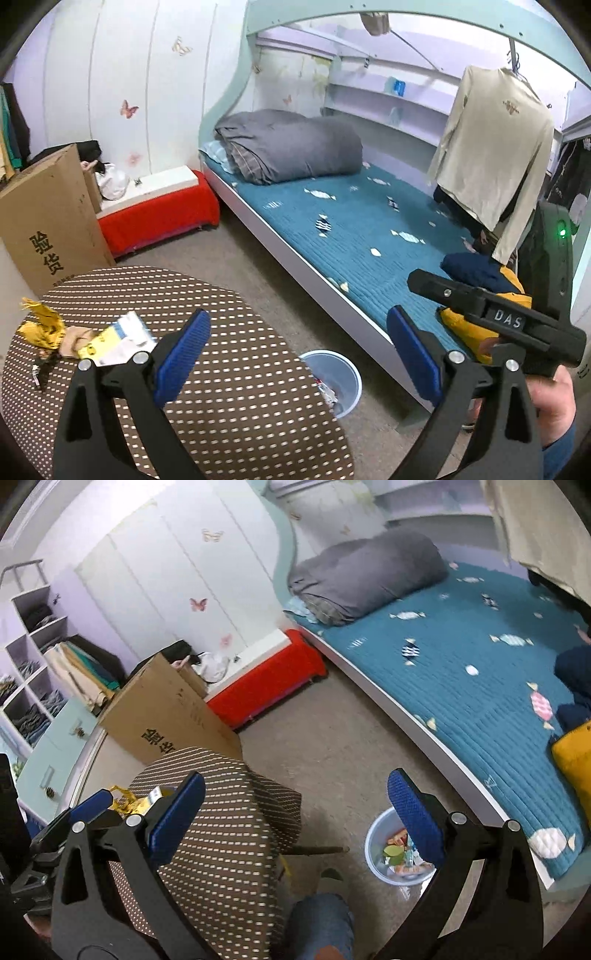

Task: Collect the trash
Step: 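Move both grippers back over the table toward the yellow bags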

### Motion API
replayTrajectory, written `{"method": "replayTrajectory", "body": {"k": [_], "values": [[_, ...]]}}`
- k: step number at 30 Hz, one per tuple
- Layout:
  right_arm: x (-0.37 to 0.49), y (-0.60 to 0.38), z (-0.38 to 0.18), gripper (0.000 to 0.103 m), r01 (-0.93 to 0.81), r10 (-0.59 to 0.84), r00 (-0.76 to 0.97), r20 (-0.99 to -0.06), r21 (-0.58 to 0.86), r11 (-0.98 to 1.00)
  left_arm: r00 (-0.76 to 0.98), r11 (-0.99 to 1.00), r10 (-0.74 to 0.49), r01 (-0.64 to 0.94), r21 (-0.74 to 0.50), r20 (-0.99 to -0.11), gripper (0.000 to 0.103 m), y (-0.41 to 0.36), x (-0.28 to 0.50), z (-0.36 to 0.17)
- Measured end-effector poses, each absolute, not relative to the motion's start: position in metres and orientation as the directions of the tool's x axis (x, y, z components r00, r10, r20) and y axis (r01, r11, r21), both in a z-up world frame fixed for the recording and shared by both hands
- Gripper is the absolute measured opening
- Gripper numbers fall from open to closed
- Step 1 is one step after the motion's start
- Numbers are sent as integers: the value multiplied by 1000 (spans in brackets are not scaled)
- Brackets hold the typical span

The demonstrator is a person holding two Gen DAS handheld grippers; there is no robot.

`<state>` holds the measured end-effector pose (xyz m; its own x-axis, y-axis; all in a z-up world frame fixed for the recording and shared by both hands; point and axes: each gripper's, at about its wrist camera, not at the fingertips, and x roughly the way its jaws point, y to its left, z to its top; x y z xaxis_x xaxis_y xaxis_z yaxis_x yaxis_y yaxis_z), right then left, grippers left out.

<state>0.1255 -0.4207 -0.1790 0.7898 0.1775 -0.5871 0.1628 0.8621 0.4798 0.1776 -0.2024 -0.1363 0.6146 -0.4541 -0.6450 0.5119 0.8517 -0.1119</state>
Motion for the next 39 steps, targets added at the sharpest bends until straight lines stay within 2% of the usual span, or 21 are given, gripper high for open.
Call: {"method": "replayTrajectory", "body": {"k": [19, 30, 39], "values": [[143, -315, -131, 97, -74, 305, 790, -532, 410, 909, 735, 921, -364, 374, -106, -572, 95, -84, 163, -117], [164, -244, -122, 97, -248, 407, 761, -505, 353, 902, 777, 957, -282, 272, -103, -563, 95, -11, 167, -127], [204, -162, -139, 97, -381, 439, 673, -596, 229, 896, 781, 979, -200, 177, -99, -592, 95, 52, 185, -154]]}}
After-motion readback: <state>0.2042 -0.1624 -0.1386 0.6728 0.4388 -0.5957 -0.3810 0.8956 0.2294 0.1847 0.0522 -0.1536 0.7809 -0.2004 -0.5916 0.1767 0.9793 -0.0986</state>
